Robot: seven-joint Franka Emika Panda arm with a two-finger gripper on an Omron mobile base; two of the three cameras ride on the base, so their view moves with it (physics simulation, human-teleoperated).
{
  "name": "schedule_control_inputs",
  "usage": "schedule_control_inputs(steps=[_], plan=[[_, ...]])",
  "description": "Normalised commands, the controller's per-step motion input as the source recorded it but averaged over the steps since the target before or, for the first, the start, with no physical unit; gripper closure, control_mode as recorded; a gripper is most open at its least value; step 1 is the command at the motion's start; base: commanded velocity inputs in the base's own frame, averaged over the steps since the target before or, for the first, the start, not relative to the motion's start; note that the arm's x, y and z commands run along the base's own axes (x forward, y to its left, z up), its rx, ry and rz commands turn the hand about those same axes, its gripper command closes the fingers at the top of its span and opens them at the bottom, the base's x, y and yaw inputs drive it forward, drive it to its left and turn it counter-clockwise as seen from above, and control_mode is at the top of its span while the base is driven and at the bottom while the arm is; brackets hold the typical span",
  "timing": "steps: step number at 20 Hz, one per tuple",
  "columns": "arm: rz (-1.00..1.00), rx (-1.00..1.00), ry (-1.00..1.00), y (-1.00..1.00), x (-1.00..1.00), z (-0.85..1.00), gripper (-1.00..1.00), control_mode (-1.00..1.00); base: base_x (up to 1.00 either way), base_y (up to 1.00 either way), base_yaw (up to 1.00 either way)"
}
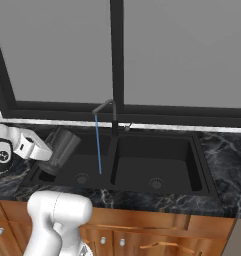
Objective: Turn on the sink faucet and place the jug under the water for a few seconds to fill it up.
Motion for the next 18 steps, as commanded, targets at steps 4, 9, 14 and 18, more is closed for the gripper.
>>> schedule_control_inputs(steps=[4, 9, 14, 18], plan=[[-0.20, 0.00, -0.05, 0.00, 0.35, -0.15, 1.00, -1.00, 0.00, 0.00, 0.00], [-0.03, -0.01, 0.00, 0.00, 0.33, 0.00, 1.00, -1.00, 0.00, 0.00, 0.00], [0.00, -0.03, 0.00, 0.00, 0.31, 0.00, 1.00, -1.00, 0.00, 0.00, 0.00], [0.00, -0.02, 0.00, 0.00, 0.33, -0.03, 1.00, -1.00, 0.00, 0.00, 0.00]])
